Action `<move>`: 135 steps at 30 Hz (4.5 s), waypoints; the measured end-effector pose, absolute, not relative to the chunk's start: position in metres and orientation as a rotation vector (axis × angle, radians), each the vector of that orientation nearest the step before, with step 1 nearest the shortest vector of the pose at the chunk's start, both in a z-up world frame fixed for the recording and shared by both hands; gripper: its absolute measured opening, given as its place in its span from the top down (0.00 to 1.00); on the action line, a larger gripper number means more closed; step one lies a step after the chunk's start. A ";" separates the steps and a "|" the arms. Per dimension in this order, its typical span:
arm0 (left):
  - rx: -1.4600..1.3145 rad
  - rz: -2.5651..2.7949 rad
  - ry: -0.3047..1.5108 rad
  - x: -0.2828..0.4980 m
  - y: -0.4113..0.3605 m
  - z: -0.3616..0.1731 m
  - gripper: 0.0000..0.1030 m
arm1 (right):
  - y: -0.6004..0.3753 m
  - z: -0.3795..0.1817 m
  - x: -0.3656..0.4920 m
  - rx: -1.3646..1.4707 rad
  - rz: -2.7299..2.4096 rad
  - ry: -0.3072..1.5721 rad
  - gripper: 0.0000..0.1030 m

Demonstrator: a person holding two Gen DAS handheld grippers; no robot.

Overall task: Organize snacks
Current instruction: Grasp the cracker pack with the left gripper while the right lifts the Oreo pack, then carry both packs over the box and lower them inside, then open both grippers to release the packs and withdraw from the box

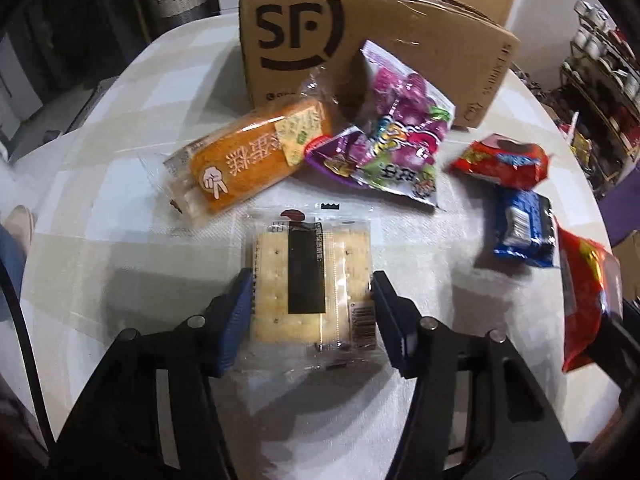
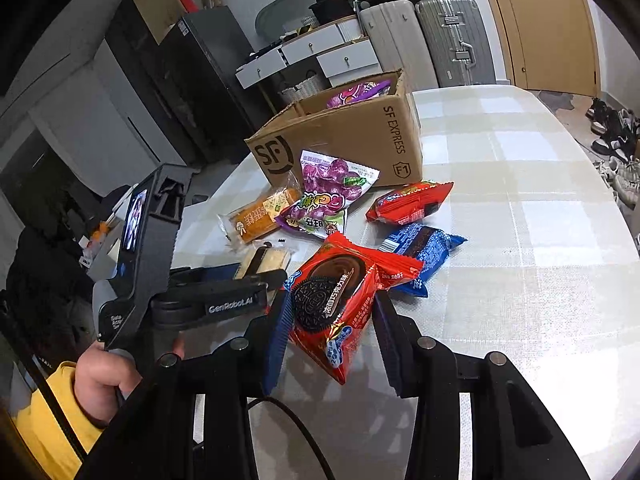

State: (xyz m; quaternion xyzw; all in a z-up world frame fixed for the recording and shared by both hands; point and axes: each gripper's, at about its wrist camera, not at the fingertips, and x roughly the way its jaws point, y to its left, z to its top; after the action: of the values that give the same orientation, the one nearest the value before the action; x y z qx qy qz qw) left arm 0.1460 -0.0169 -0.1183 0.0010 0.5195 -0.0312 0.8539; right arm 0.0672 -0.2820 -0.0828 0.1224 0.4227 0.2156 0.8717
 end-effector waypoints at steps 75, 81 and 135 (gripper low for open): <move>0.004 -0.231 1.028 0.405 -0.026 -0.049 0.46 | -0.263 -0.042 0.363 0.398 0.418 0.927 0.60; 0.024 -0.226 1.027 0.407 -0.026 -0.060 0.46 | -0.261 -0.053 0.365 0.378 0.415 0.944 0.60; -0.113 -0.158 0.717 0.110 0.012 0.121 0.20 | -0.271 0.097 0.099 0.234 0.459 0.602 0.51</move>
State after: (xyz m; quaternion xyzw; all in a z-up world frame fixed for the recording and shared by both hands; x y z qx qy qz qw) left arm 0.1098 0.0118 0.1214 -0.0553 0.3503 -0.0770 0.9318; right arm 0.0993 -0.2713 0.0974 0.1138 0.2933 0.2238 0.9225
